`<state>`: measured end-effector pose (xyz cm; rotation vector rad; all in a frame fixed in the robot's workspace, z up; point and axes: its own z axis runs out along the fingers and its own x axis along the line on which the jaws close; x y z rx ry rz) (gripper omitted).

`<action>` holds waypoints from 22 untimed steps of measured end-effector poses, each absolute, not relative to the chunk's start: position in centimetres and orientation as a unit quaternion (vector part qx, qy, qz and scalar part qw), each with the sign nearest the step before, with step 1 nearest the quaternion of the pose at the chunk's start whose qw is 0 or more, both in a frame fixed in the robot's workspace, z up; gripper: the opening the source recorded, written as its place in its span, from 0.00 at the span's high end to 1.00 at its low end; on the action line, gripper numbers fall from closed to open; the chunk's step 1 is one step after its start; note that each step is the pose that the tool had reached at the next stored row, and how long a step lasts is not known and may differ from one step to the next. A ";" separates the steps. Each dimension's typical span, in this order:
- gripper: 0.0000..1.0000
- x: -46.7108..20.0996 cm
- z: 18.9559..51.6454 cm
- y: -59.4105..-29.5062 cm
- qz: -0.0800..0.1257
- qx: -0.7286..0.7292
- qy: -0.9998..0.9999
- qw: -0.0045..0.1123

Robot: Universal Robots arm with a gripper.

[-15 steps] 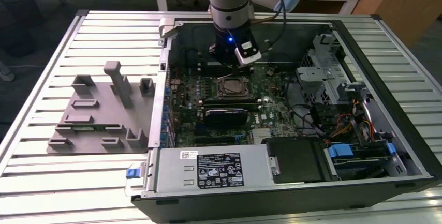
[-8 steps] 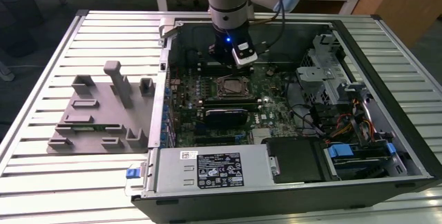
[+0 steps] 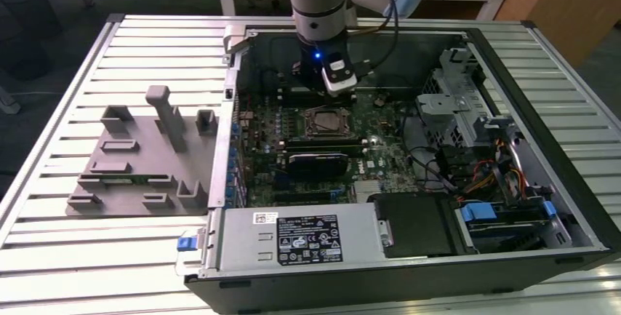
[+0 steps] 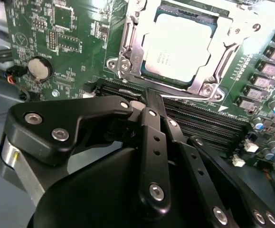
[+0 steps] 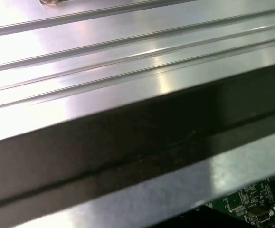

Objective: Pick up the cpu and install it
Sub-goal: 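Install the first cpu locking lever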

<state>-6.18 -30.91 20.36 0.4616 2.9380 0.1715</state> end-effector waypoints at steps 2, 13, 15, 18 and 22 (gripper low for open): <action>0.89 -6.2 20.3 -30.9 0.056 0.168 0.981 0.082; 0.89 -6.3 20.0 -30.3 0.053 0.205 0.974 0.084; 0.89 -6.3 19.9 -30.3 0.053 0.211 0.972 0.085; 0.89 -6.3 19.8 -30.3 0.052 0.219 0.971 0.086; 0.89 -6.3 19.6 -30.3 0.051 0.226 0.969 0.087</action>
